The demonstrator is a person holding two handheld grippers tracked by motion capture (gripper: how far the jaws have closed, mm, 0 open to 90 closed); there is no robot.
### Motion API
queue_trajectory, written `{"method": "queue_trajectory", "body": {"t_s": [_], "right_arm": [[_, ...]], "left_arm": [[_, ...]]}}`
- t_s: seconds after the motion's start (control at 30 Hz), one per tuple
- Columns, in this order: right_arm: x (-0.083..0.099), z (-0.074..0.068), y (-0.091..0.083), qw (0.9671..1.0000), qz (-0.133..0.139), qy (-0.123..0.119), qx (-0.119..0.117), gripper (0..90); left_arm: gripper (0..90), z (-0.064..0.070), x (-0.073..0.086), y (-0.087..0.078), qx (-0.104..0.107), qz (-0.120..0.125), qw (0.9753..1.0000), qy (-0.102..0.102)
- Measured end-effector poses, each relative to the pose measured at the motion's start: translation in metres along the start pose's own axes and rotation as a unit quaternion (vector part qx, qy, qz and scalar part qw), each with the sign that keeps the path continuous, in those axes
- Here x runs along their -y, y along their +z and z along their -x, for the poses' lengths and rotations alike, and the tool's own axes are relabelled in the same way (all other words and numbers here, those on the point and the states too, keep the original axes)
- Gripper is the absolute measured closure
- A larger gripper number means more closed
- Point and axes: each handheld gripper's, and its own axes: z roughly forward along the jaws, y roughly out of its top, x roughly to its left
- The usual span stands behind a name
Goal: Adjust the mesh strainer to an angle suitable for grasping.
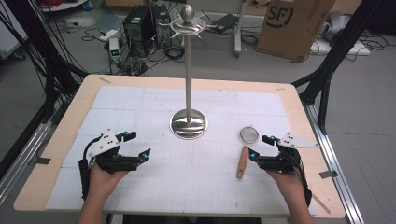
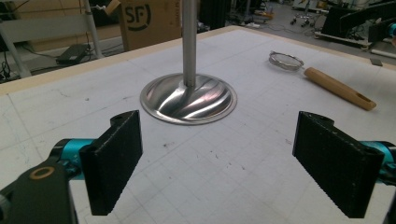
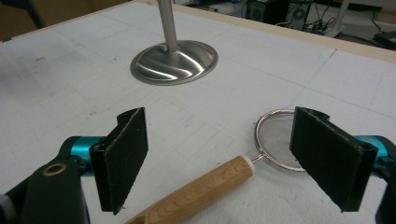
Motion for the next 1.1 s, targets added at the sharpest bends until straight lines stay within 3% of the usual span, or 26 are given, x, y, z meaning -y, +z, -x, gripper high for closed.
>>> {"method": "queue_trajectory", "body": {"t_s": [0.43, 0.67, 0.9, 1.1], "right_arm": [[0.005, 0.0, 0.001, 0.9999, -0.009, -0.005, 0.002, 19.9], [0.006, 0.002, -0.001, 0.9999, -0.011, -0.007, -0.004, 30.6], [0.009, 0.004, 0.0, 0.9998, -0.02, -0.006, -0.005, 35.6], [0.011, 0.003, 0.003, 0.9989, -0.041, -0.009, -0.021, 45.5]], "left_arm": [[16.6, -0.001, 0.001, 0.0, -0.001, 0.001, 1.0, 0.001], [16.6, 0.002, 0.001, 0.0, 0.003, -0.003, 1.0, 0.006], [16.6, 0.001, 0.002, 0.0, 0.001, -0.004, 1.0, 0.001], [16.7, 0.002, 0.002, 0.001, 0.005, -0.004, 1.0, 0.003]]}}
